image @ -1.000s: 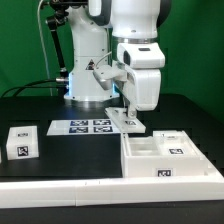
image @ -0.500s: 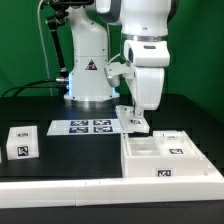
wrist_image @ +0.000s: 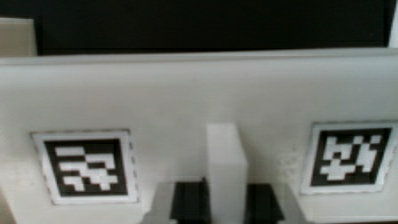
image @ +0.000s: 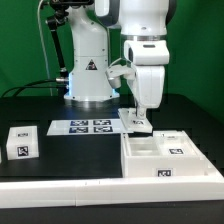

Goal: Assemble cabinet

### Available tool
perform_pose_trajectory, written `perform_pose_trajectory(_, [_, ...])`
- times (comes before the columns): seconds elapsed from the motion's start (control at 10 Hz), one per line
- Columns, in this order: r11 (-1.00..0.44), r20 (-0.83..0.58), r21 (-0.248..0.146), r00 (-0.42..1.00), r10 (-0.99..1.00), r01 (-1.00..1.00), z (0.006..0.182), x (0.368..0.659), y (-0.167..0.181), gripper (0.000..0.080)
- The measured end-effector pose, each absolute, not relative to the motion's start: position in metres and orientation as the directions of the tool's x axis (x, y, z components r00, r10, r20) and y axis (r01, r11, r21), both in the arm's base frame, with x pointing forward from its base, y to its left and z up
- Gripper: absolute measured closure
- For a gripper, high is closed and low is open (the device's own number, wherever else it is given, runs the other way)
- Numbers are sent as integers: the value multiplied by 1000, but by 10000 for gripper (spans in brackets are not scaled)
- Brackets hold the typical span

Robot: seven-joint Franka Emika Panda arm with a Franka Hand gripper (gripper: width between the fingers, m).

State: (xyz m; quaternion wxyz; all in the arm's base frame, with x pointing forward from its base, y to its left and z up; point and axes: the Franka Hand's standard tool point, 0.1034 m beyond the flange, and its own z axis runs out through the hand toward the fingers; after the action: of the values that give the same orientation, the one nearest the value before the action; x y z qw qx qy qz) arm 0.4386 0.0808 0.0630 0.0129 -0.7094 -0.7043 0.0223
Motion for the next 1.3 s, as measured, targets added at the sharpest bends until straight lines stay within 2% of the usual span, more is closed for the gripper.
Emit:
perform_pose_trajectory(0.2, [4,-15,-44,-5,1000,999,65,447,71,729])
perform_pose_trajectory(0.3, [-14,-7,-21,14,1000,1000,64,449,64,729])
perform_pose_trajectory(0.4, [-77,-8,-21,77,997,997,64,448,64,729])
perform_pose_trajectory(0.8, [-72,16,16,72,997,997,64,449,70,729])
perform_pose_trajectory(1.3, [-63,23,16,63,998,998,62,453,73,729])
